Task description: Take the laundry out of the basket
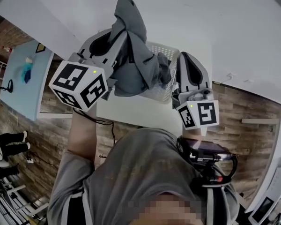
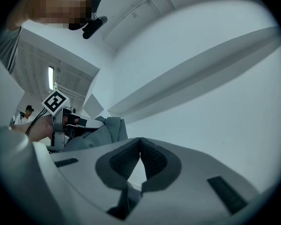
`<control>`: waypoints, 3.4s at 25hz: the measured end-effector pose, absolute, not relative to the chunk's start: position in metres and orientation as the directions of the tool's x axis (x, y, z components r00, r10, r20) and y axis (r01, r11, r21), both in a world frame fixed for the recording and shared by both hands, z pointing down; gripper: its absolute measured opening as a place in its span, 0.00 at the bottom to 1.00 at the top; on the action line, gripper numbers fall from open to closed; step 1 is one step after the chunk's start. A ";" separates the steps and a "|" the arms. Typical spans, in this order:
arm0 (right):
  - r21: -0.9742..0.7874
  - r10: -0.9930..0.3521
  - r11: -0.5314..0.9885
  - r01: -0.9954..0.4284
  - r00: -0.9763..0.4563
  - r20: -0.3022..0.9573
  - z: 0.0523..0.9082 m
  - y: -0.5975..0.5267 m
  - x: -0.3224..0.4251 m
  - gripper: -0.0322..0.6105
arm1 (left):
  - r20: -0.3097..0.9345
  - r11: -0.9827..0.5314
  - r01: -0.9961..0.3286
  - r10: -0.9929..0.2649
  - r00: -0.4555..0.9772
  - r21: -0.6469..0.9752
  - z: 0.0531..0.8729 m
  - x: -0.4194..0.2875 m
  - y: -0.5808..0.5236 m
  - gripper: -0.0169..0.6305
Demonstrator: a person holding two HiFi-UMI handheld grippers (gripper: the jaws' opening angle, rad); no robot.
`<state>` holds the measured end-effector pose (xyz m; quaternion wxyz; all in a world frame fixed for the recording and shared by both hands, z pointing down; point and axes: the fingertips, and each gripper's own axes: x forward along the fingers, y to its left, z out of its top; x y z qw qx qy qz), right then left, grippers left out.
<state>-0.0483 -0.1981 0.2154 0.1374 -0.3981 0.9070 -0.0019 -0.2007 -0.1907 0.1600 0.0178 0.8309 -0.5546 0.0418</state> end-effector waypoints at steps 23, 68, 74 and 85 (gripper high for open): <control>-0.116 -0.574 0.816 -0.567 -0.766 -0.289 0.181 -0.116 -0.138 0.06 | -0.117 -0.067 -0.994 -0.990 0.077 -0.086 0.018 -0.343 -0.051 0.09; -0.024 -0.533 0.846 -0.533 -0.844 -0.057 0.223 -0.106 -0.213 0.06 | 0.053 0.095 -0.991 -0.994 -0.091 0.093 0.222 -0.466 -0.039 0.09; -0.010 -0.552 0.834 -0.552 -0.833 -0.033 0.226 -0.112 -0.210 0.06 | 0.071 0.063 -0.990 -0.996 -0.055 0.122 0.264 -0.459 -0.066 0.09; -0.005 -0.597 0.802 -0.597 -0.802 -0.003 0.234 -0.129 -0.189 0.06 | 0.150 0.013 -0.991 -0.989 0.007 0.131 0.340 -0.432 -0.111 0.10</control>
